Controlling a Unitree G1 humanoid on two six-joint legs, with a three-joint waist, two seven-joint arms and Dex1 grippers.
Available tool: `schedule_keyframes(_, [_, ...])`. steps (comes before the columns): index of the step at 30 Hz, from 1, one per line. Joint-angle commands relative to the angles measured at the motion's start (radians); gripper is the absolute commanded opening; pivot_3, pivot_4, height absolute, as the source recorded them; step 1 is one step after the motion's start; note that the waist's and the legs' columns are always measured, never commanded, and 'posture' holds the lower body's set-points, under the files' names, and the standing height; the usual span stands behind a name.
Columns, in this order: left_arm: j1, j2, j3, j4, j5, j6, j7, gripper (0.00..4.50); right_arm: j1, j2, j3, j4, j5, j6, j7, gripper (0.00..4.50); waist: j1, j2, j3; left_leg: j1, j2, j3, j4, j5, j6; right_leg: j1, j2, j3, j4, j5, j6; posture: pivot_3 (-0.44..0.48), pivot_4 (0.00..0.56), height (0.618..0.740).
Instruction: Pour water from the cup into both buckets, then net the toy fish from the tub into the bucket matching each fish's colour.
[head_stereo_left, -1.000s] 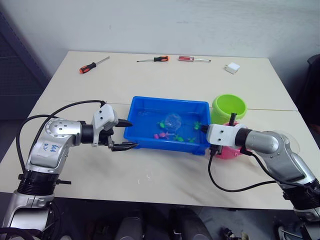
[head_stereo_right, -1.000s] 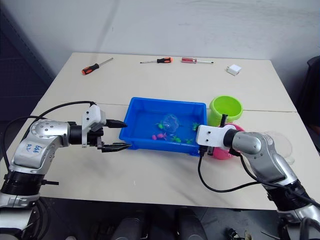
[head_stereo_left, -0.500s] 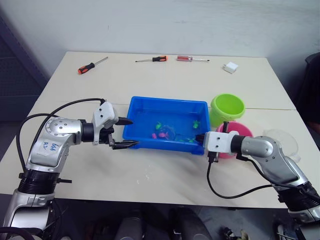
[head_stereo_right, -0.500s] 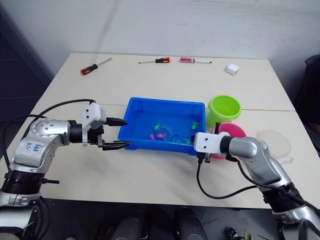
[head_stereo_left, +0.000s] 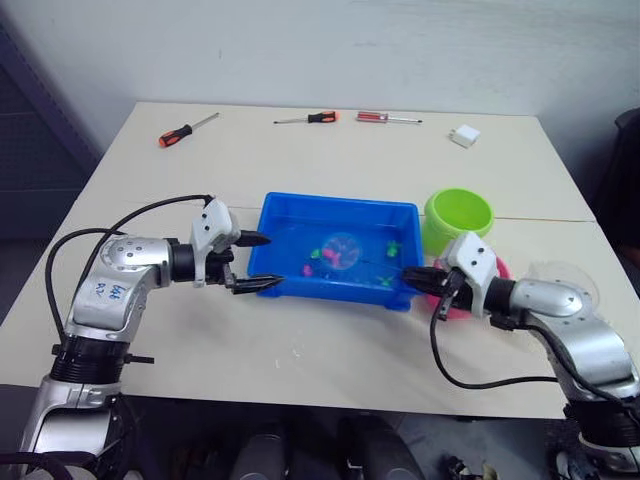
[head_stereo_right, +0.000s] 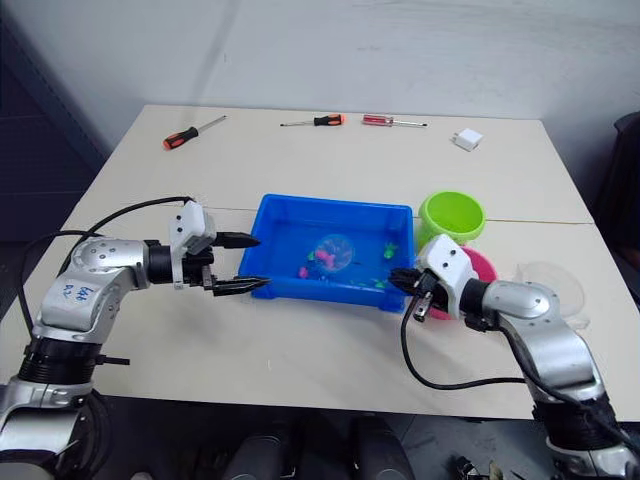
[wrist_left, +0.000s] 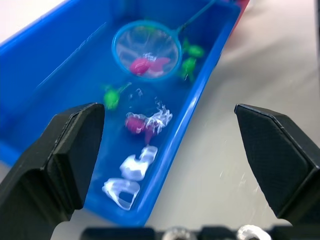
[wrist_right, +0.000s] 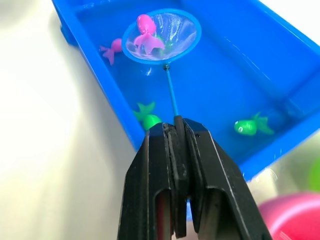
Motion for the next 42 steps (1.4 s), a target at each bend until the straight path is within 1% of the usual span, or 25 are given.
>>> schedule_keyframes(1, [-0.062,-0.031,0.016,0.007,-0.063,0.020,-0.020,4.49,0.064,0.001,-0.173,-0.148,0.107,0.096,-0.060,0.00,0.008,0.000,0.000,0.000,0.000,0.000,0.000,0.000,0.000,0.000,0.000,0.000,0.000,0.000,0.000,0.000,0.150,0.740])
schedule_keyframes(4, [-0.119,-0.076,-0.013,0.050,-0.080,0.023,-0.047,4.49,0.173,0.011,-0.335,-0.270,0.182,0.150,-0.100,0.00,0.017,0.000,0.000,0.000,0.000,0.000,-0.001,0.000,0.000,0.000,0.000,0.000,-0.001,0.000,0.000,0.000,0.150,0.740])
schedule_keyframes(5, [-0.139,-0.094,-0.030,0.069,-0.077,0.011,-0.065,4.49,0.226,0.019,-0.408,-0.316,0.207,0.163,-0.107,0.00,0.019,0.000,0.000,0.000,0.000,0.000,-0.001,0.000,-0.001,0.000,0.000,0.000,-0.001,0.000,0.000,0.000,0.150,0.740])
schedule_keyframes(8, [-0.211,-0.159,-0.073,0.143,-0.070,-0.026,-0.116,4.49,0.431,0.048,-0.646,-0.452,0.245,0.171,-0.103,0.00,0.034,0.001,-0.001,0.000,0.000,0.000,-0.001,0.001,-0.002,0.001,0.001,0.000,-0.002,0.000,0.000,0.000,0.150,0.740])
schedule_keyframes(9, [-0.232,-0.179,-0.082,0.170,-0.067,-0.038,-0.131,4.49,0.493,0.060,-0.706,-0.481,0.244,0.162,-0.104,0.00,0.038,0.001,-0.001,-0.001,0.000,0.000,-0.001,0.001,-0.002,0.001,0.001,0.000,-0.002,0.000,0.000,0.000,0.150,0.740])
schedule_keyframes(11, [-0.261,-0.203,-0.095,0.208,-0.060,-0.059,-0.152,4.49,0.571,0.079,-0.780,-0.512,0.244,0.147,-0.111,0.00,0.038,0.001,-0.001,-0.001,0.000,0.000,-0.001,0.001,-0.002,0.001,0.001,0.000,-0.003,0.000,0.000,0.000,0.150,0.740])
schedule_keyframes(14, [-0.309,-0.247,-0.126,0.283,-0.037,-0.112,-0.187,4.49,0.683,0.124,-0.865,-0.539,0.176,0.088,-0.131,0.00,0.028,0.000,-0.001,0.001,0.000,0.002,0.000,-0.001,0.000,0.002,0.001,0.002,-0.004,0.000,0.001,0.000,0.150,0.740])
schedule_keyframes(16, [-0.329,-0.262,-0.137,0.325,-0.022,-0.145,-0.205,4.49,0.733,0.128,-0.867,-0.541,0.119,0.031,-0.141,0.00,0.020,0.000,-0.001,0.002,0.000,0.002,-0.001,-0.001,0.000,0.003,0.002,0.002,-0.006,0.000,0.001,0.000,0.150,0.740])
schedule_keyframes(19, [-0.353,-0.283,-0.142,0.369,-0.011,-0.174,-0.223,4.49,0.842,0.085,-0.806,-0.508,-0.164,-0.206,-0.158,0.00,0.015,0.001,-0.001,0.003,0.000,0.002,-0.002,0.000,0.000,0.003,0.002,0.003,-0.006,0.000,0.001,0.000,0.150,0.740])
schedule_keyframes(22, [-0.362,-0.290,-0.142,0.391,-0.001,-0.194,-0.232,4.49,0.905,0.012,-0.742,-0.431,-0.431,-0.458,-0.187,0.00,0.013,0.001,-0.001,0.003,0.000,0.003,-0.002,0.000,-0.001,0.002,0.003,0.003,-0.006,0.000,0.001,0.000,0.150,0.740])
schedule_keyframes(27, [-0.368,-0.290,-0.133,0.406,0.010,-0.210,-0.232,4.49,0.928,-0.043,-0.668,-0.323,-0.705,-0.746,-0.256,0.00,0.017,0.001,-0.001,0.003,0.000,0.003,-0.002,0.003,-0.005,0.003,0.003,0.003,-0.007,0.000,0.001,0.000,0.150,0.740])
schedule_keyframes(29, [-0.364,-0.283,-0.127,0.399,0.012,-0.208,-0.229,4.49,0.892,-0.058,-0.694,-0.285,-0.769,-0.804,-0.300,0.00,0.018,0.001,-0.001,0.003,0.000,0.003,-0.002,0.003,-0.006,0.003,0.003,0.003,-0.008,0.000,0.001,0.000,0.150,0.740])
schedule_keyframes(31, [-0.354,-0.272,-0.122,0.385,0.012,-0.202,-0.226,4.49,0.861,-0.077,-0.726,-0.244,-0.809,-0.834,-0.312,0.00,0.017,0.001,-0.001,0.003,-0.001,0.003,-0.001,0.003,-0.006,0.003,0.002,0.003,-0.007,0.000,0.001,0.000,0.150,0.740])
schedule_keyframes(35, [-0.341,-0.253,-0.111,0.375,0.018,-0.196,-0.213,4.49,0.845,-0.093,-0.712,-0.208,-0.807,-0.914,-0.295,0.00,0.017,0.001,-0.001,0.003,0.000,0.002,-0.002,0.003,-0.006,0.003,0.003,0.003,-0.007,0.000,0.001,0.000,0.150,0.740])
schedule_keyframes(37, [-0.333,-0.240,-0.108,0.374,0.022,-0.196,-0.201,4.49,0.798,-0.088,-0.710,-0.193,-0.738,-0.906,-0.287,0.00,0.015,0.001,-0.001,0.003,0.000,0.002,-0.002,0.003,-0.006,0.003,0.003,0.003,-0.007,0.000,0.001,0.000,0.150,0.740])
schedule_keyframes(38, [-0.323,-0.223,-0.107,0.378,0.033,-0.200,-0.193,4.49,0.739,-0.084,-0.658,-0.201,-0.611,-0.853,-0.257,0.00,0.014,0.001,-0.001,0.004,0.000,0.002,-0.002,0.003,-0.006,0.003,0.003,0.003,-0.006,0.000,0.001,0.000,0.150,0.740])
schedule_keyframes(40, [-0.302,-0.180,-0.101,0.391,0.055,-0.210,-0.178,4.49,0.605,-0.077,-0.523,-0.237,-0.421,-0.718,-0.213,0.00,0.002,-0.001,0.000,0.005,0.000,0.003,-0.001,0.003,-0.006,0.004,0.003,0.004,-0.006,0.000,0.001,0.000,0.150,0.740])
schedule_keyframes(42, [-0.287,-0.146,-0.094,0.395,0.067,-0.212,-0.168,4.49,0.498,-0.075,-0.413,-0.265,-0.330,-0.594,-0.184,0.00,-0.004,-0.001,0.000,0.011,0.000,0.004,-0.002,0.003,-0.006,0.008,0.003,0.004,-0.004,0.000,0.000,0.000,0.150,0.740])
